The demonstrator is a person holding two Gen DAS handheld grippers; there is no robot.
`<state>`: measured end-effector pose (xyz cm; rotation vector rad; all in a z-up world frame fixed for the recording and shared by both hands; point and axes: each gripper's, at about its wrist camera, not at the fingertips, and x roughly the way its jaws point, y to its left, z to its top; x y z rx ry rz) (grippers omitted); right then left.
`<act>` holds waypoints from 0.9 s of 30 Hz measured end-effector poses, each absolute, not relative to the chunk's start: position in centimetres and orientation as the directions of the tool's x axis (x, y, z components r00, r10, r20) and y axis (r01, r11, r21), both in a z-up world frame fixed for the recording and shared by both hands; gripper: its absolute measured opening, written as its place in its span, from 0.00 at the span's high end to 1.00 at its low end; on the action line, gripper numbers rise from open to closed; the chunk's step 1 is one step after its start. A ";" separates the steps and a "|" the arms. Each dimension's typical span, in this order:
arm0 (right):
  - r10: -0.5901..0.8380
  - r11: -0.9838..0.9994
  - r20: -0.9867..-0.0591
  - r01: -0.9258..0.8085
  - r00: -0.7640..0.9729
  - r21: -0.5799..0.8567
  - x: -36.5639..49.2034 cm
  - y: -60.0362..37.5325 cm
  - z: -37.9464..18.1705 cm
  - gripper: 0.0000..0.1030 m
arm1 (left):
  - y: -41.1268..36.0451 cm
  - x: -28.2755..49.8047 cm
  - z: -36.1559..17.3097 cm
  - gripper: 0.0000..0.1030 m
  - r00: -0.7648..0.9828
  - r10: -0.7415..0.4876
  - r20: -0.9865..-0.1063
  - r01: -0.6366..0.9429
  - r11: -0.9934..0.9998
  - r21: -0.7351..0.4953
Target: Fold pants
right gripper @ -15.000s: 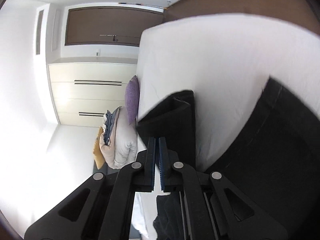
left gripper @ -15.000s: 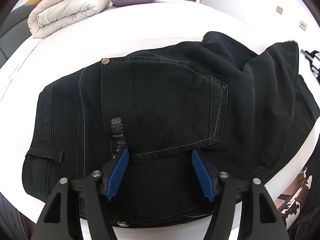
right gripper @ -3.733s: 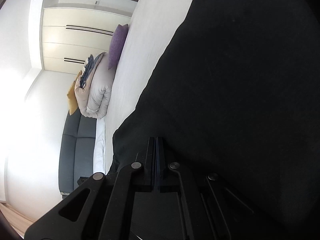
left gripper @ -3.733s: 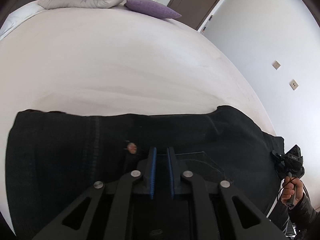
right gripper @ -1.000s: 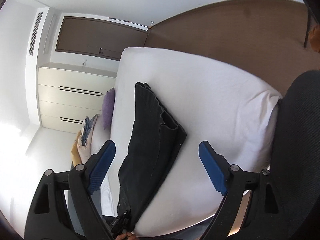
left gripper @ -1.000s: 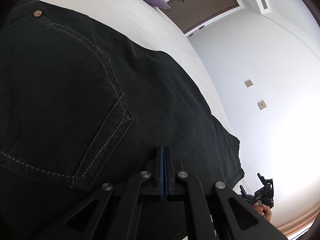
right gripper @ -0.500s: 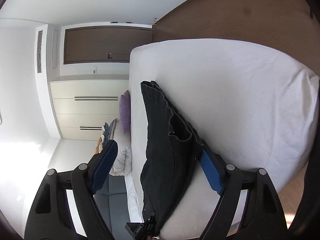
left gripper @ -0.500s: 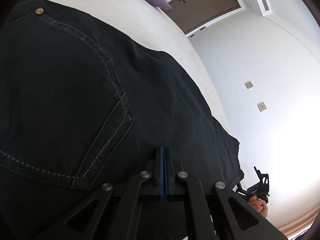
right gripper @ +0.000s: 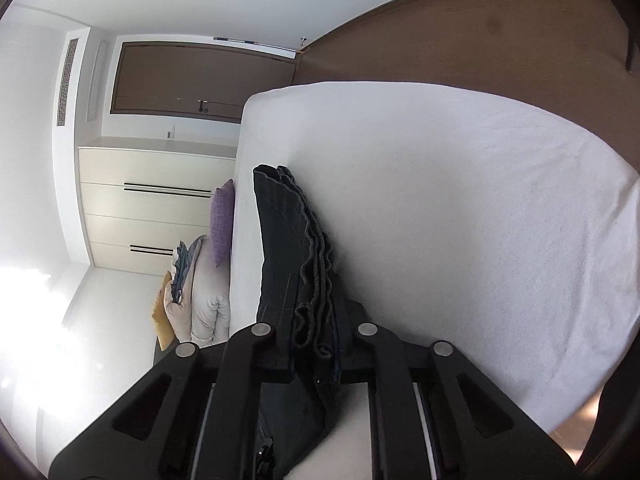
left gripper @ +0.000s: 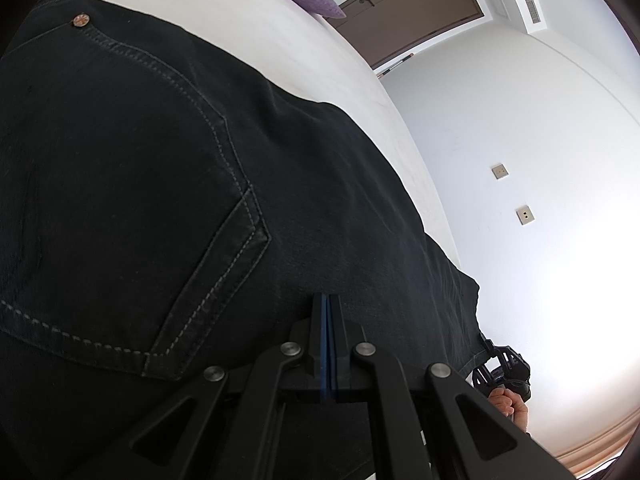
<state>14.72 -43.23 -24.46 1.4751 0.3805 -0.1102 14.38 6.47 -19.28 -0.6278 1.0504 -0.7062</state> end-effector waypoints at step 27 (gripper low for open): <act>0.165 0.957 -0.680 0.050 0.714 0.285 22.9 -19.9 -14.2 0.91 | 6.4 14.2 -17.9 0.55 0.365 -0.812 -0.456 0.198 0.547 -0.814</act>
